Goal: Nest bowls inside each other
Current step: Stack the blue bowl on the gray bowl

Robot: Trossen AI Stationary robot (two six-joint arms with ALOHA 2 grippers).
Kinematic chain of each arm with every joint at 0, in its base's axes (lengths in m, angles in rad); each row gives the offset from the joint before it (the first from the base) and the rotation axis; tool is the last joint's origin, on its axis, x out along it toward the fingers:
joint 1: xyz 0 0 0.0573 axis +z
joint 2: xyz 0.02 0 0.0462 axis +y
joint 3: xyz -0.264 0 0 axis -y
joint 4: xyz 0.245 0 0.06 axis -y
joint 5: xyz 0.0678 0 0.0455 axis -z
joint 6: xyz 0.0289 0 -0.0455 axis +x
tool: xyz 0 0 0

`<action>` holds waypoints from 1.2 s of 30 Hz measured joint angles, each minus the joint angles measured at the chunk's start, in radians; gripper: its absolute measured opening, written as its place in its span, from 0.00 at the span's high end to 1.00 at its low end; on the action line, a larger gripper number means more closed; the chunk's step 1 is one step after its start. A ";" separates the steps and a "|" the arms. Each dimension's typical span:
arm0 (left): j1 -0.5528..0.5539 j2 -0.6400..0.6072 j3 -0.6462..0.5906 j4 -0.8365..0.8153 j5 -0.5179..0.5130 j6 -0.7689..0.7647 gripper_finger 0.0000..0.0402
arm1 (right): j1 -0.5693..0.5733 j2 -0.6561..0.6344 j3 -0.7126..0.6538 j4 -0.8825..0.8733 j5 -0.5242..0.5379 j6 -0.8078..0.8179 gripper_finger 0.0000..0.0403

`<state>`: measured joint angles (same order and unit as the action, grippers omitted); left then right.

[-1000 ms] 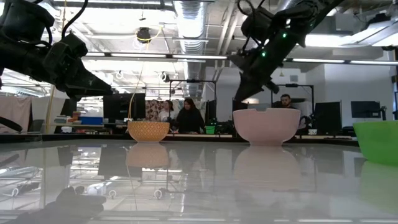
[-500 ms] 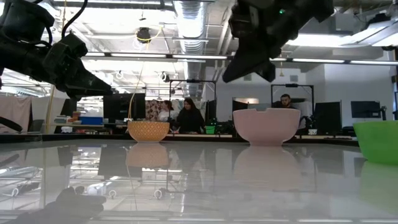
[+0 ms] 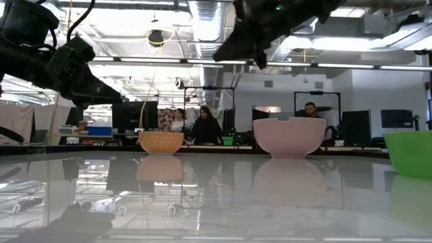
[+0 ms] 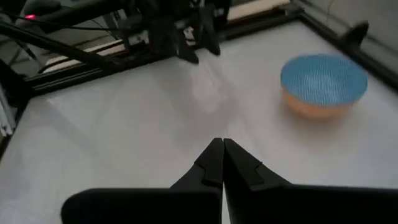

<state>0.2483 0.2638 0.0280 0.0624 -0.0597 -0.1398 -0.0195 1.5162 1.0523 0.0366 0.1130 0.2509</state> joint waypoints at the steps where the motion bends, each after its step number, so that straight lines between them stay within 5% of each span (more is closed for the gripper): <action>1: 0.000 0.000 0.000 0.000 0.000 0.000 0.61 | -0.011 0.017 0.016 0.002 0.005 -0.021 0.95; 8: 0.000 -0.001 0.000 0.002 -0.001 -0.001 0.61 | -0.123 0.265 0.259 -0.041 -0.085 -0.215 0.86; 23: 0.000 -0.001 0.000 -0.005 0.000 0.004 0.61 | -0.200 0.760 0.935 -0.452 -0.137 -0.464 0.41; 29: 0.000 -0.001 0.000 -0.020 0.000 0.005 0.61 | -0.207 0.874 1.056 -0.493 -0.002 -0.528 0.38; 36: 0.000 0.000 0.000 -0.031 0.001 0.016 0.61 | -0.221 0.961 1.123 -0.526 0.000 -0.538 0.38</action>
<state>0.2485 0.2634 0.0280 0.0315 -0.0589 -0.1238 -0.2408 2.4767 2.1750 -0.4894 0.1134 -0.2874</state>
